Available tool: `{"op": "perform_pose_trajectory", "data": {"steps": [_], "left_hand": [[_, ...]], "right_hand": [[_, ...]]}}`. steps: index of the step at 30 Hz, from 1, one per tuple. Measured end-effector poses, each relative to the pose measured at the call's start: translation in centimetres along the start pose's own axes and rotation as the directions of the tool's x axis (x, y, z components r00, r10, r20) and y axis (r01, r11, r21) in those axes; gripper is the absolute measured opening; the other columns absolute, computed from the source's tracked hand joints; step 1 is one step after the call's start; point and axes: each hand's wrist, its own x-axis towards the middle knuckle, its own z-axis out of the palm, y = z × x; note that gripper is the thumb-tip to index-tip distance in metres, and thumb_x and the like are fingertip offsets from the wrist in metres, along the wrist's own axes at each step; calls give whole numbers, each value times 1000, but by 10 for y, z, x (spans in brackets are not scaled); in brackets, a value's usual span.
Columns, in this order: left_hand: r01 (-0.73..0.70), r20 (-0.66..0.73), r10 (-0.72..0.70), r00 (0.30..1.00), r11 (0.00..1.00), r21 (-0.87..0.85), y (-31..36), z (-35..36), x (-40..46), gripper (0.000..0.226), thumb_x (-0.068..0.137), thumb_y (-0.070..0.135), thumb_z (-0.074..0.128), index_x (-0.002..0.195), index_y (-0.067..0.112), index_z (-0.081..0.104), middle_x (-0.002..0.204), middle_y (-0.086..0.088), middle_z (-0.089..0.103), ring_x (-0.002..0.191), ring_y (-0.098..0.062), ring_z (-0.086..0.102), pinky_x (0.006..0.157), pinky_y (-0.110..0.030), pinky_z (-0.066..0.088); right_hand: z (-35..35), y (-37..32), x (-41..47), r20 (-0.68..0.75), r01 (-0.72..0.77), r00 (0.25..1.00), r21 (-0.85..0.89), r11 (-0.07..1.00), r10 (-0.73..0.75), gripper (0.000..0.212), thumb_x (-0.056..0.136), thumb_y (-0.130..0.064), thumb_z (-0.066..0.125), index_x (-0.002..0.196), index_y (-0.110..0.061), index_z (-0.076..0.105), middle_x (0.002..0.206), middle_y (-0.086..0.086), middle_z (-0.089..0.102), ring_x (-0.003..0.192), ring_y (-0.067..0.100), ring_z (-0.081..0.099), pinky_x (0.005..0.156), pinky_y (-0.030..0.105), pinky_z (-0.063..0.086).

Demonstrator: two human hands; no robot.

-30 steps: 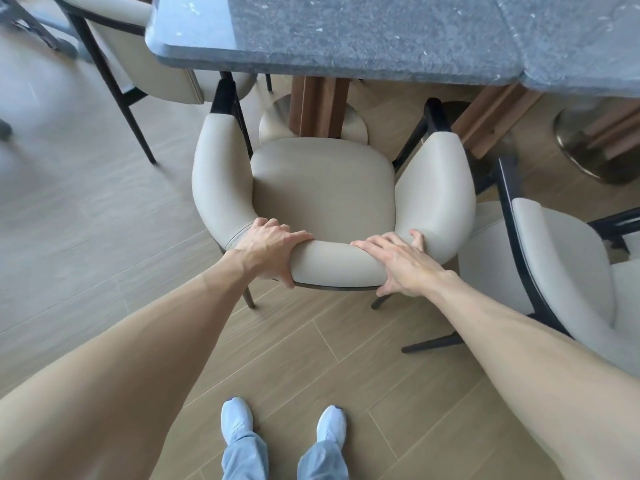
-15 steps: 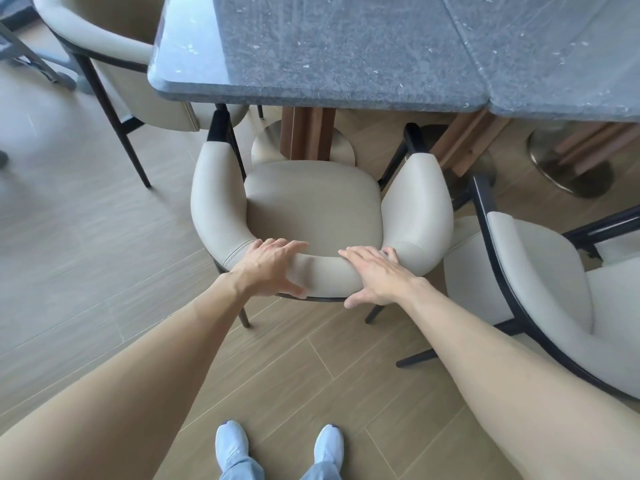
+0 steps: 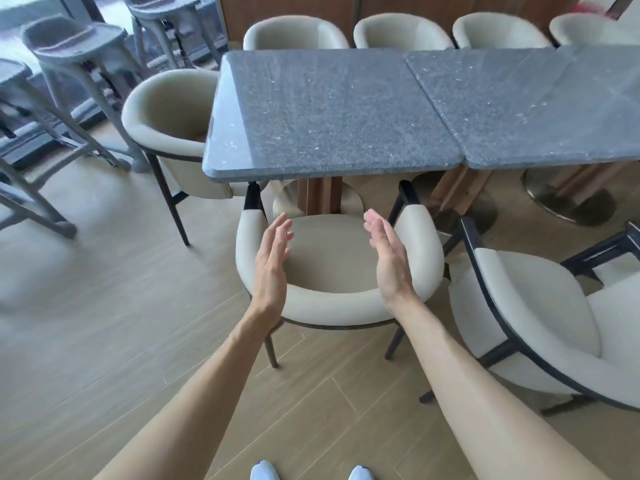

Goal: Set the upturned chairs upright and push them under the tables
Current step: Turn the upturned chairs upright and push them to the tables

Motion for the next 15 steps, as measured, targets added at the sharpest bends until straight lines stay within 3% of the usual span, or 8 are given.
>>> {"op": "perform_pose_trajectory", "data": {"steps": [4,7,10,12,13,15], "left_hand": [[-84,26,83,996,996,36,51,1,1,45,97,51,41,137,35,51,138,7,59,127,-8,56,114,-43,39],[-162,45,160,986,985,62,83,8,-2,44,94,63,43,133,44,55,134,14,63,125,-5,58,113,-42,40],[-213,94,204,975,971,109,99,23,-10,46,91,73,43,130,53,55,135,19,61,125,-3,58,115,-43,38],[-217,116,198,973,959,180,92,34,-19,51,90,74,42,133,50,54,138,17,60,127,-3,56,116,-42,36],[-206,132,179,975,952,226,84,39,-22,54,90,73,42,136,47,53,139,15,59,128,-4,54,116,-41,36],[-151,208,79,975,922,358,58,43,-26,54,92,68,43,139,41,52,135,15,58,128,-6,53,115,-38,37]], "right_hand": [[-21,-52,-13,-74,63,995,43,997,-60,70,94,-61,38,149,-19,44,152,-3,48,137,3,46,119,31,32],[-46,-81,-24,-109,114,988,51,992,-108,76,88,-71,40,148,-24,46,150,-6,50,137,3,45,120,34,31],[-69,-92,-30,-93,128,988,47,991,-123,74,89,-69,42,147,-23,47,150,-6,50,137,3,45,120,35,31],[-77,-89,-31,-47,104,994,2,995,-103,66,96,-60,43,148,-19,46,152,-4,48,138,3,43,118,26,31],[-78,-85,-28,-21,83,996,-34,996,-84,62,100,-53,44,149,-15,45,153,0,47,136,2,42,112,12,32],[-78,-68,-24,27,-9,1000,-92,996,12,55,104,-41,46,149,-8,43,154,6,45,130,3,41,90,-6,31]]}}
